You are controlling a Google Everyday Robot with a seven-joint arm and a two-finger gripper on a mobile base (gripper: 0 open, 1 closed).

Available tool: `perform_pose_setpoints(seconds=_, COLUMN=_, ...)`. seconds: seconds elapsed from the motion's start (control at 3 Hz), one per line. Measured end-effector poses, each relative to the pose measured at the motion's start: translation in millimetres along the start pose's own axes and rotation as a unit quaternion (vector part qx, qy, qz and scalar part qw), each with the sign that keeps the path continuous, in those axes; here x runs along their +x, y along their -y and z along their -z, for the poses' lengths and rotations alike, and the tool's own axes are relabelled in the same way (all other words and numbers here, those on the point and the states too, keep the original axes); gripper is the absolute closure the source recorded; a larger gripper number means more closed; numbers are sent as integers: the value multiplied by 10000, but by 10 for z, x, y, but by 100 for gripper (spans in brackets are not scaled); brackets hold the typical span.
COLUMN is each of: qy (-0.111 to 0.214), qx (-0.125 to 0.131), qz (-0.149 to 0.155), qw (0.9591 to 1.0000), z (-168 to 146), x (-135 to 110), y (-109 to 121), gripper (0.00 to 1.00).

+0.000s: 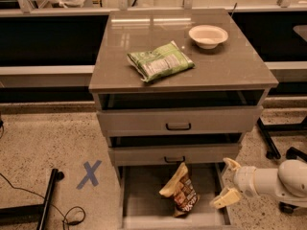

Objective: Pick brown chip bag from bottom drawer and place on counter

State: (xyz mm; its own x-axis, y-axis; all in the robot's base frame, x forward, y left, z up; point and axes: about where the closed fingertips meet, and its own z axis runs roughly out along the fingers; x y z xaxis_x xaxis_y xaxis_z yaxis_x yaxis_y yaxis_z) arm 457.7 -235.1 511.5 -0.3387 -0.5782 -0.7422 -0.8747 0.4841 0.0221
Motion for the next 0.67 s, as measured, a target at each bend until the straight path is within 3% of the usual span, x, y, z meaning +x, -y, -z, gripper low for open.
perform_pose_setpoints(seconds=0.67, qy=108, qx=37, qz=54, qw=9999, z=-130, x=109, y=131, gripper=0)
